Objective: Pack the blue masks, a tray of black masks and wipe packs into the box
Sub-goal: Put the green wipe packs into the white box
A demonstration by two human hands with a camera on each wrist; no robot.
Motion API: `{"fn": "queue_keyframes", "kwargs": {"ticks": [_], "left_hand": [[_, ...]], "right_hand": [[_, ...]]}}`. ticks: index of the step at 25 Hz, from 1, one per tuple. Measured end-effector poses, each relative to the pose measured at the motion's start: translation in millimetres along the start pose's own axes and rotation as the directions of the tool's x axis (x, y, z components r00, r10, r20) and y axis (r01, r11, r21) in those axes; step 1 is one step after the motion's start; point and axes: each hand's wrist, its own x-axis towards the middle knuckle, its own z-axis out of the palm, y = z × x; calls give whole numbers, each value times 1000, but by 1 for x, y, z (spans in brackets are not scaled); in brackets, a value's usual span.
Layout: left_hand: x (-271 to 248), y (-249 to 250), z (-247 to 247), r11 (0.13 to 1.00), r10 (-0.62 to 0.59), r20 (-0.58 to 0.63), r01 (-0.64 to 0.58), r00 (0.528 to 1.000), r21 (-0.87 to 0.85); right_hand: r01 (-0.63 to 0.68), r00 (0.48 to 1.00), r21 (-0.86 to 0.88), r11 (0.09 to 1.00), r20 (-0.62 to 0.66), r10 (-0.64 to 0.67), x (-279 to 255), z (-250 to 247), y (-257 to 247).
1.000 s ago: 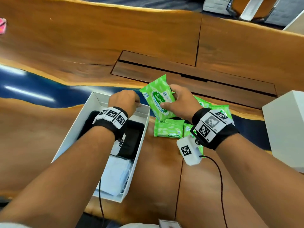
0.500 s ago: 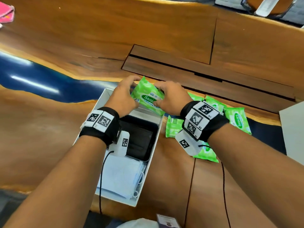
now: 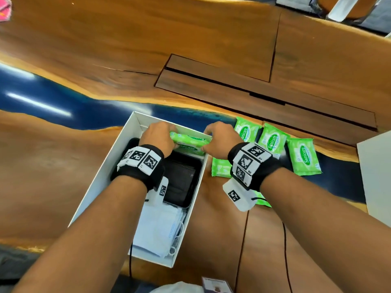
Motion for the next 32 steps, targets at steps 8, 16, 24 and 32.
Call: {"fn": "queue_keyframes", "kwargs": {"ticks": [8, 16, 24, 32], "left_hand": [[13, 6, -1, 980, 83, 240, -123, 967, 156], [7, 17, -3, 975, 59, 455, -149, 889, 166], [-12, 52, 5, 851, 201, 492, -400, 847, 341], [-16, 61, 5, 882, 152, 517, -352, 842, 314]], "right_hand": [[-8, 999, 157, 988, 48, 1, 2, 0, 6], [15, 1000, 195, 981, -1, -15, 2, 3, 5], [14, 1000, 257, 966, -2, -14, 1, 4, 9], [6, 1000, 245, 970, 9, -9, 6, 9, 13]]}}
